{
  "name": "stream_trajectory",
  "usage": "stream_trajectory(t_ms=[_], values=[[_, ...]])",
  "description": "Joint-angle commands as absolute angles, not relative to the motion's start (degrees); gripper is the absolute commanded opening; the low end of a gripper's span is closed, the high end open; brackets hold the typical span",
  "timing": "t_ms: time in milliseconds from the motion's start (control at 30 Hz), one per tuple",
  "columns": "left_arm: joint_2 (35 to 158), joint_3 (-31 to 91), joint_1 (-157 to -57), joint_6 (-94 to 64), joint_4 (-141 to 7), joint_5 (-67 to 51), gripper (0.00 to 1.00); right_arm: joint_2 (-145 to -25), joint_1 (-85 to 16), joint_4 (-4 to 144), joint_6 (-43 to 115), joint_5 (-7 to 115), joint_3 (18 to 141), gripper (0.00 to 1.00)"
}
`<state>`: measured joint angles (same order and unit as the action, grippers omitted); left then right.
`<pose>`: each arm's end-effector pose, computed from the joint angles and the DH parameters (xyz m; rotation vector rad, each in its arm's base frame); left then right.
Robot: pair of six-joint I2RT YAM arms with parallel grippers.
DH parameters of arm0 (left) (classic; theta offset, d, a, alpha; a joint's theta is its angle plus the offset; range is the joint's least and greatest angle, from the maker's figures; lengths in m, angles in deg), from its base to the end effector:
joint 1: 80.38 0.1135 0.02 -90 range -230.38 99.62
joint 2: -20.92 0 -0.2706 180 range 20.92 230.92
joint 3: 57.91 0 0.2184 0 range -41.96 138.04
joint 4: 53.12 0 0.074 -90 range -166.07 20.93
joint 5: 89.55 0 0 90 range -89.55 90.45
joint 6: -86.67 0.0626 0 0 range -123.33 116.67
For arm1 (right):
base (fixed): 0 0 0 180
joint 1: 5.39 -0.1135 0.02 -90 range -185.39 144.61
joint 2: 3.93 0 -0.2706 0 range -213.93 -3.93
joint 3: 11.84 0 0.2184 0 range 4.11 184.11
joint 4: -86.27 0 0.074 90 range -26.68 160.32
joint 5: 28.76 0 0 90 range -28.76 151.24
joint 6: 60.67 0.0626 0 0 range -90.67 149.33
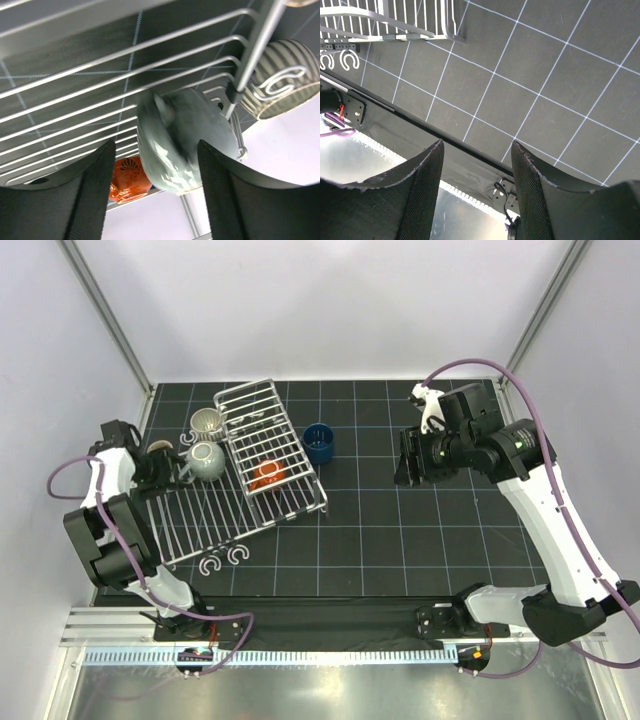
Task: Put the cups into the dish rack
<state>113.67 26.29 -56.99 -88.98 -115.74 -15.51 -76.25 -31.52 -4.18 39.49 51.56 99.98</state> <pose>0.2751 0.1002 0.2243 -2.3571 1.7641 -0.6055 0.1676 0.0939 0.4048 -0.4222 2.4686 0.4779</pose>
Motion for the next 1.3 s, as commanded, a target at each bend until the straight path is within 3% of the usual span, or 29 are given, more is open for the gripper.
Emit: stream_trajectory(t_ms=[0, 67, 567, 1267], values=[[112.07, 31.86, -57.53, -85.52, -121.96, -10.02, 0.67, -76.27, -31.23, -1.75, 40.14, 50.87, 100.88, 0.58], [111.02, 33.36, -57.97, -85.33, -122.86, -6.68, 0.72, -76.35, -31.23, -1.31, 40.41, 50.51, 100.61, 0.58], [111.89, 34.68, -63.68, -98.33, -125.14, 2.65, 0.78, -76.44, -31.23, -1.84, 40.5, 50.6, 100.61, 0.58], [118.39, 36.08, -66.67, -110.29, -126.55, 7.84, 0.61, -76.88, -30.62, -4.21, 37.42, 51.92, 101.76, 0.58]])
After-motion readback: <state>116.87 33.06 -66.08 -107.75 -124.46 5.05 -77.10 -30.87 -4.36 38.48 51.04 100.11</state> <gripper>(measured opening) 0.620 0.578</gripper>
